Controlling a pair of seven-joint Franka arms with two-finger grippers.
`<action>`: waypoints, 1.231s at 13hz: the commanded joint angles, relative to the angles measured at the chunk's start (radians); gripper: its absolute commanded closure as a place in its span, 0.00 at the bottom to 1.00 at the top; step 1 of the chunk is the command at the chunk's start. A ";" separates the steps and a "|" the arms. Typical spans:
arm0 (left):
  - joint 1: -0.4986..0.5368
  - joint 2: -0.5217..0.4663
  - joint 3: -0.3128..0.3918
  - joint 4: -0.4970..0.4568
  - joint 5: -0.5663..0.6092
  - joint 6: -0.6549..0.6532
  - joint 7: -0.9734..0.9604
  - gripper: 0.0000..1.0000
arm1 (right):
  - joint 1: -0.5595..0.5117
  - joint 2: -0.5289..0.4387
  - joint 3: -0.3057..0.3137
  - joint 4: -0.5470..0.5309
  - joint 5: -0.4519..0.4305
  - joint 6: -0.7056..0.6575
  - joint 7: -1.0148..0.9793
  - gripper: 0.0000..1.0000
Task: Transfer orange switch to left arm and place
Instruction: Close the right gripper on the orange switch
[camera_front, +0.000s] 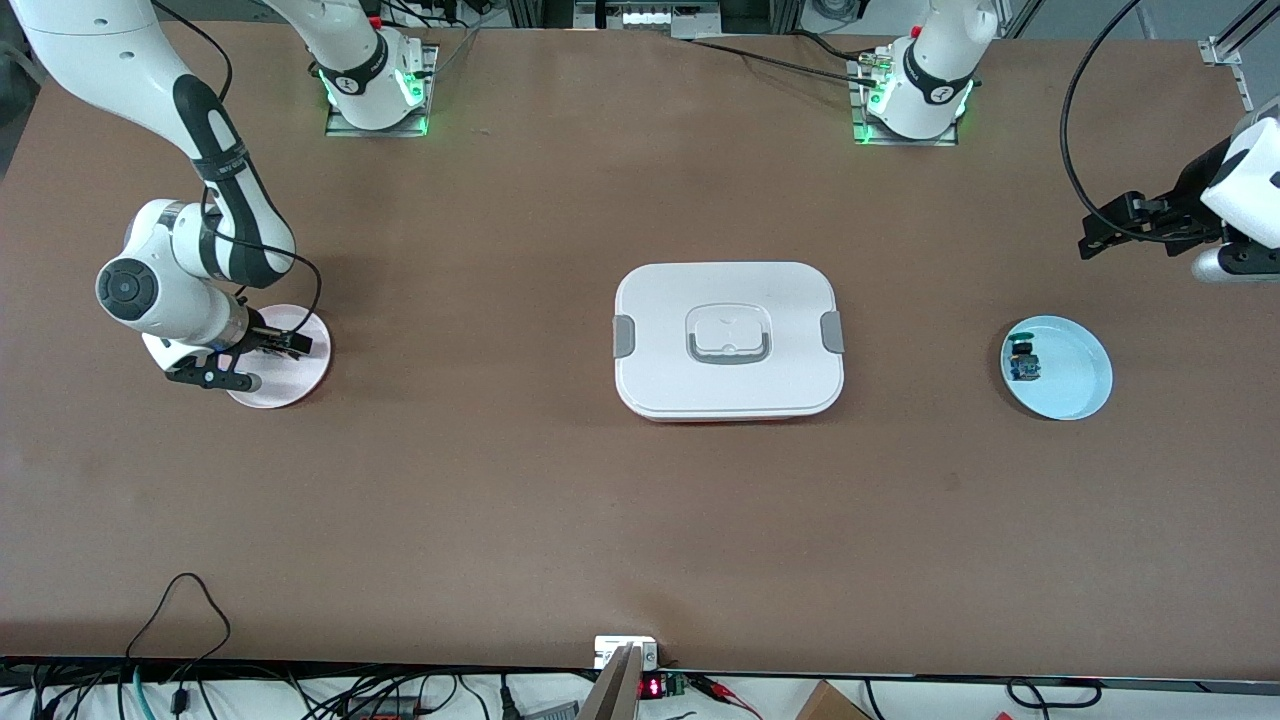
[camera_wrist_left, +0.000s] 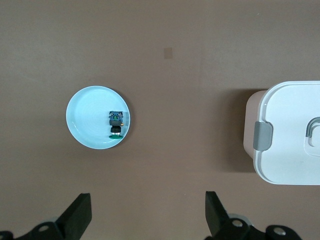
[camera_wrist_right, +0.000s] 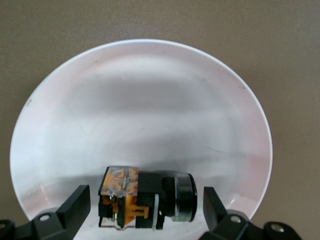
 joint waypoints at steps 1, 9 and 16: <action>-0.001 0.009 0.002 0.026 -0.015 -0.019 0.000 0.00 | -0.009 0.001 0.007 -0.014 0.004 0.021 0.011 0.00; 0.000 0.009 0.002 0.026 -0.015 -0.019 0.000 0.00 | -0.018 -0.025 0.021 -0.005 -0.004 -0.056 -0.029 0.97; 0.000 0.009 0.002 0.026 -0.016 -0.021 0.000 0.00 | -0.018 -0.108 0.139 0.222 0.050 -0.454 -0.040 0.98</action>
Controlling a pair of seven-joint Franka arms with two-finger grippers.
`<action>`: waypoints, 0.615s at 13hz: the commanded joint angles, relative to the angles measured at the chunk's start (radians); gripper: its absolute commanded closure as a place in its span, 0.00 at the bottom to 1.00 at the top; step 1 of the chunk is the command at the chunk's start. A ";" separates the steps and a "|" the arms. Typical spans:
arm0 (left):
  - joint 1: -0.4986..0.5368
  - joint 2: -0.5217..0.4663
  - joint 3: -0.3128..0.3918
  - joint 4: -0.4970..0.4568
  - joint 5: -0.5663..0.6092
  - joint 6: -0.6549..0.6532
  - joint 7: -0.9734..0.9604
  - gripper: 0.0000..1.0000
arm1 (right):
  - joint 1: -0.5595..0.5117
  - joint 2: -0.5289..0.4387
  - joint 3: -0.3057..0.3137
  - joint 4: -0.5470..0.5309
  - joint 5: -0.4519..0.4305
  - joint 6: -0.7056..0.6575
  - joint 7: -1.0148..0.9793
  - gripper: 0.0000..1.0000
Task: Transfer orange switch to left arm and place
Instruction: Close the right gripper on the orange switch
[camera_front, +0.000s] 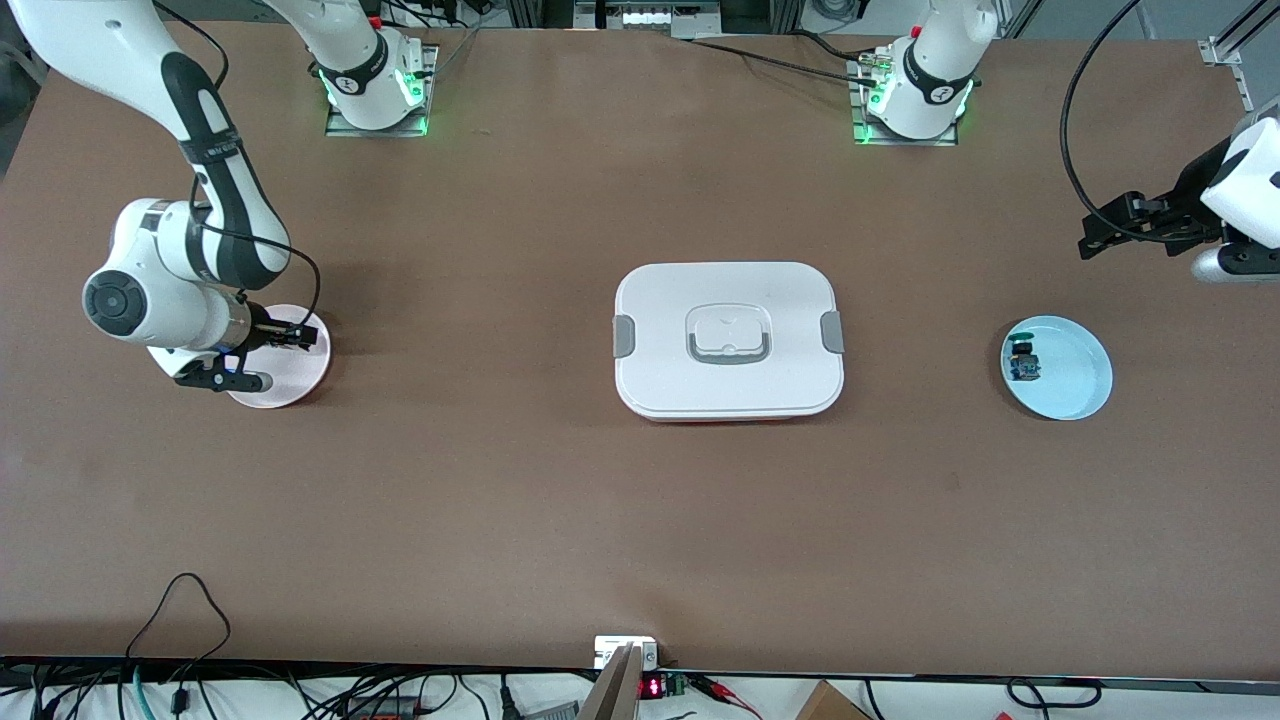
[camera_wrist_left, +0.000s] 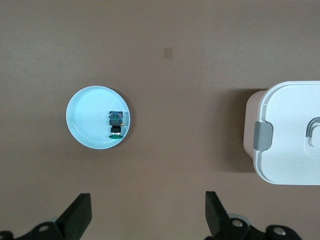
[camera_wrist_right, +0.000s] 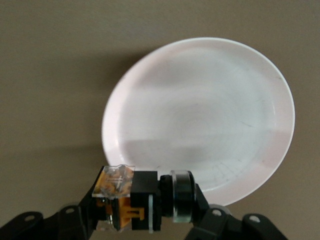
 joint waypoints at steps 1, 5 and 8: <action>0.000 0.009 0.000 0.026 -0.016 -0.021 0.000 0.00 | -0.005 -0.040 0.051 0.122 0.018 -0.164 -0.020 0.98; 0.003 0.009 0.002 0.026 -0.030 -0.024 -0.003 0.00 | 0.012 -0.084 0.106 0.233 0.028 -0.239 -0.053 0.98; 0.003 0.009 0.002 0.026 -0.033 -0.024 -0.003 0.00 | 0.014 -0.100 0.184 0.337 0.029 -0.242 -0.128 0.99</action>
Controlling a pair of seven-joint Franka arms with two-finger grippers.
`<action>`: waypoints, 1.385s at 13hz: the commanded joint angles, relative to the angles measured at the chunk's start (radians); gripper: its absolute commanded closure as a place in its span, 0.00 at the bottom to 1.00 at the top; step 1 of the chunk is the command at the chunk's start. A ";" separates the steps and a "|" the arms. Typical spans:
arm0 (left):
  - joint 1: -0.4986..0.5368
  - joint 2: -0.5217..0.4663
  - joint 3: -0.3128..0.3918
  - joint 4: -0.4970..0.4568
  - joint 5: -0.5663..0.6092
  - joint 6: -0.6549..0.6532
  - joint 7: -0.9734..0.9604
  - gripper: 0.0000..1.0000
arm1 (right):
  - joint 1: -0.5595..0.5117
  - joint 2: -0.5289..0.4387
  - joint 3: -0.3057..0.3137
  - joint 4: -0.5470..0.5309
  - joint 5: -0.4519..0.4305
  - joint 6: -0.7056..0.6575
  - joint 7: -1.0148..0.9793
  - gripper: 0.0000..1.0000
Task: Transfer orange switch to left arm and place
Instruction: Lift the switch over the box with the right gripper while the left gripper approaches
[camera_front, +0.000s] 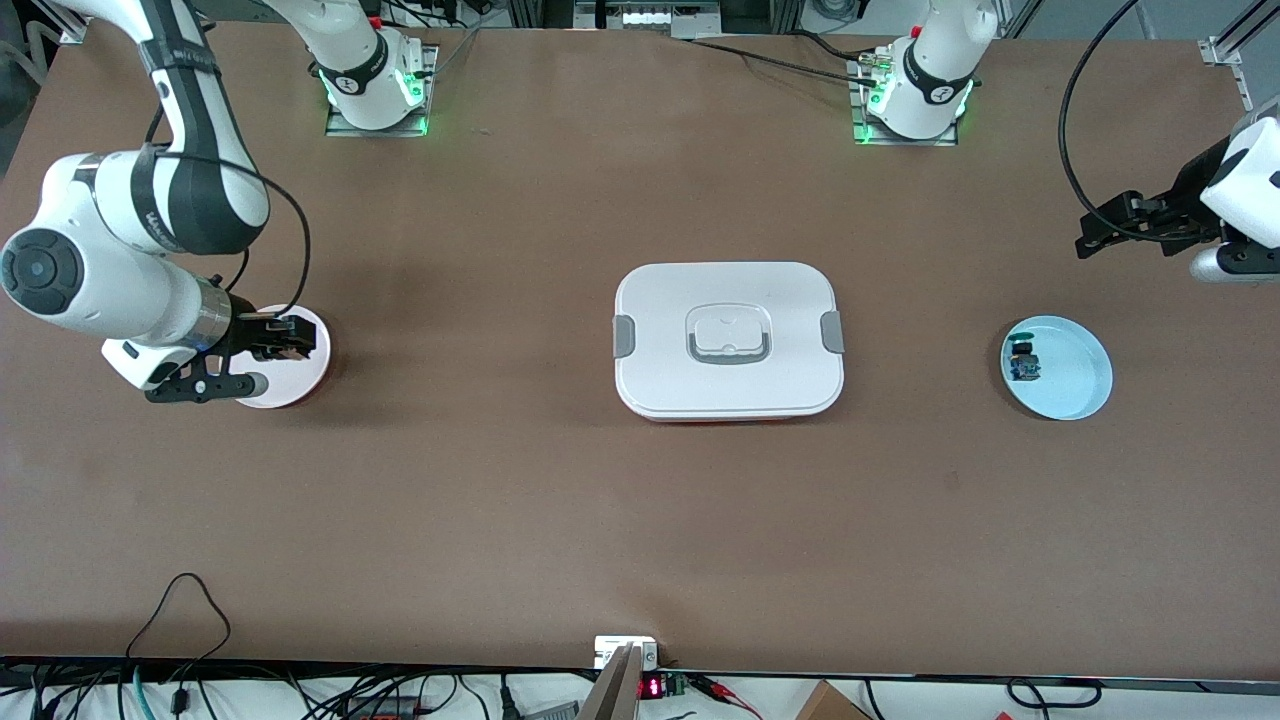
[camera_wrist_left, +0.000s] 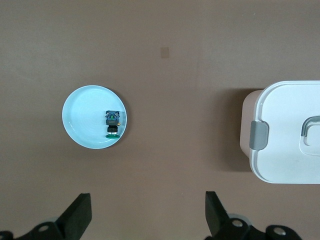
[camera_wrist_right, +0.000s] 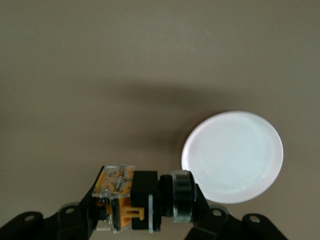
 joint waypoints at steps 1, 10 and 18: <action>0.005 0.011 0.002 0.026 -0.033 -0.033 -0.003 0.00 | 0.001 -0.030 0.067 0.080 0.017 -0.032 -0.080 0.99; 0.099 0.038 0.011 0.042 -0.542 -0.241 -0.004 0.00 | 0.103 -0.102 0.185 0.148 0.357 0.084 -0.325 0.99; 0.252 0.257 -0.003 0.023 -1.269 -0.417 0.017 0.00 | 0.240 -0.068 0.247 0.146 0.658 0.371 -0.602 0.99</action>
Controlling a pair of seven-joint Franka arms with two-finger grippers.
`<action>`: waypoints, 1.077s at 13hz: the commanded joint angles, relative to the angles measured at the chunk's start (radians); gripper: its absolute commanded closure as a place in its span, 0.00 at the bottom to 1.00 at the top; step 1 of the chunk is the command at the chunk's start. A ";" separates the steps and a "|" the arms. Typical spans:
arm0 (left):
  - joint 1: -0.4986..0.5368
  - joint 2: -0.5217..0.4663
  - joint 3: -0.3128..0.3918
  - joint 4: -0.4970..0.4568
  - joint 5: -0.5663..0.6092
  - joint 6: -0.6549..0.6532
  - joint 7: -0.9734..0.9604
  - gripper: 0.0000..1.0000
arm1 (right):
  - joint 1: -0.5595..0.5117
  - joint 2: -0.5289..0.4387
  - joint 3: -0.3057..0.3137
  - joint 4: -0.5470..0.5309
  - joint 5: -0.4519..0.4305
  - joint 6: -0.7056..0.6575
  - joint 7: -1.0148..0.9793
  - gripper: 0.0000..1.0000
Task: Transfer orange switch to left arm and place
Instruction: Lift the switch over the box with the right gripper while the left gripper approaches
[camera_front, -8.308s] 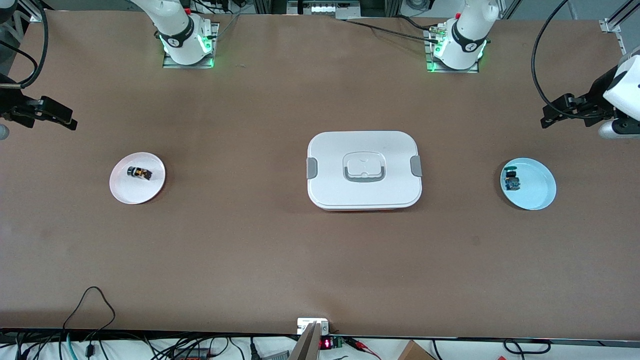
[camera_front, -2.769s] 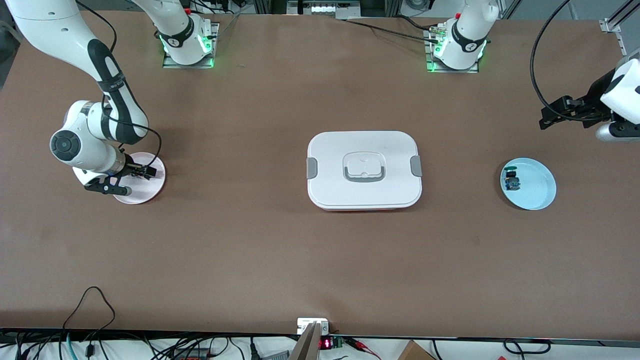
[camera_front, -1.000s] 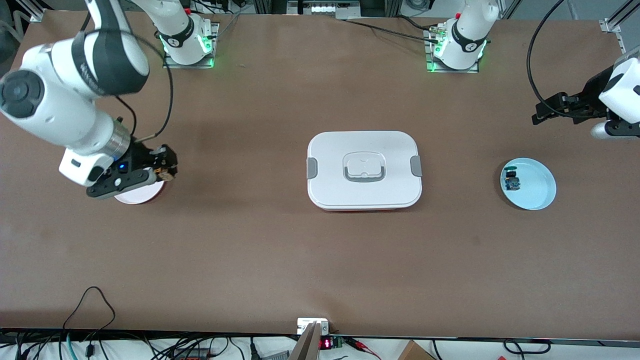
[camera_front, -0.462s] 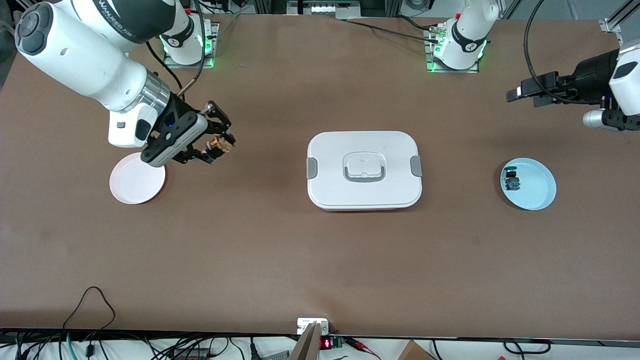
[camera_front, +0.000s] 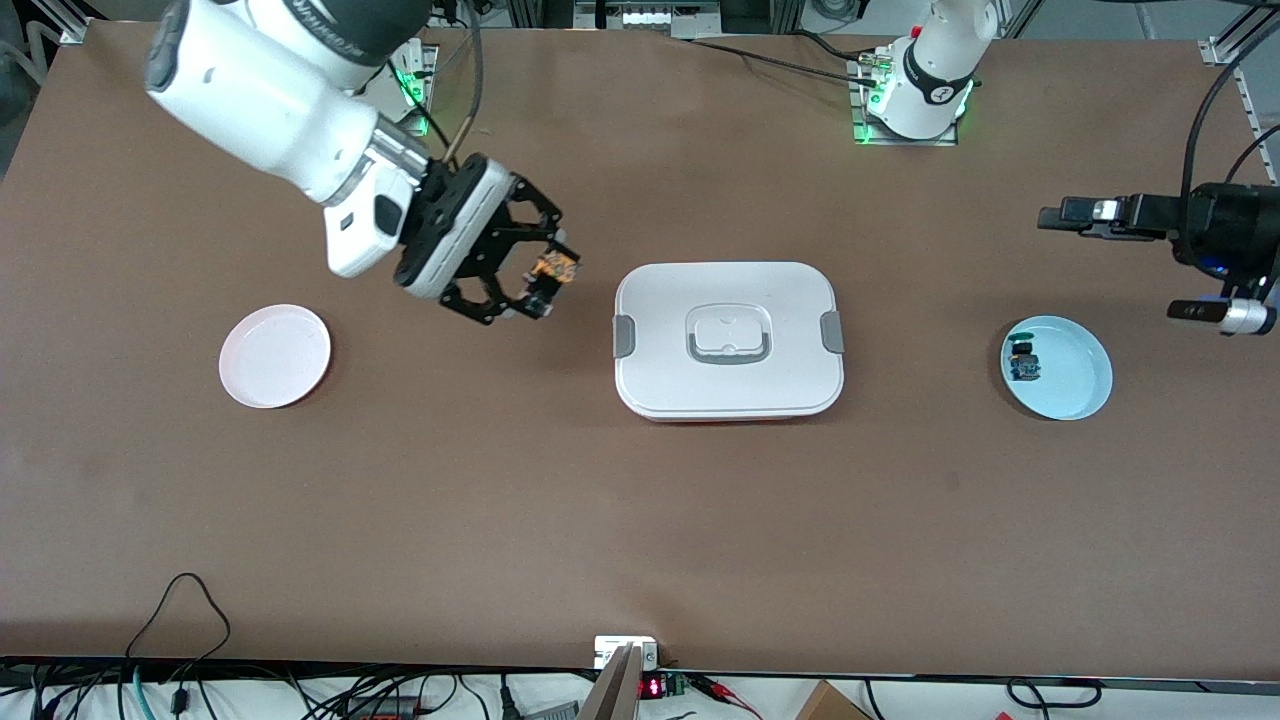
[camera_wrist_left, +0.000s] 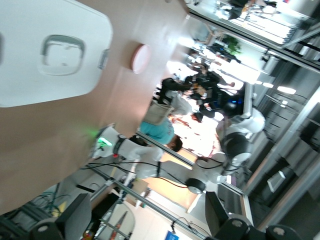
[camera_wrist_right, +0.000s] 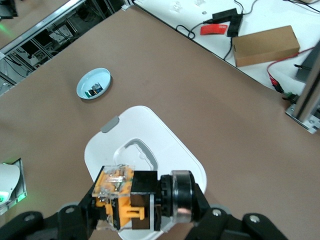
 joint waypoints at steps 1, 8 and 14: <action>-0.021 0.026 -0.017 0.020 -0.113 -0.003 0.016 0.00 | 0.001 0.011 0.027 0.017 0.116 0.013 -0.075 0.99; -0.047 0.074 -0.212 0.008 -0.193 0.197 0.295 0.00 | 0.007 0.061 0.032 0.008 0.572 0.012 -0.552 1.00; -0.228 0.115 -0.232 -0.009 -0.296 0.433 0.279 0.00 | 0.050 0.104 0.031 0.008 1.004 0.013 -1.009 0.99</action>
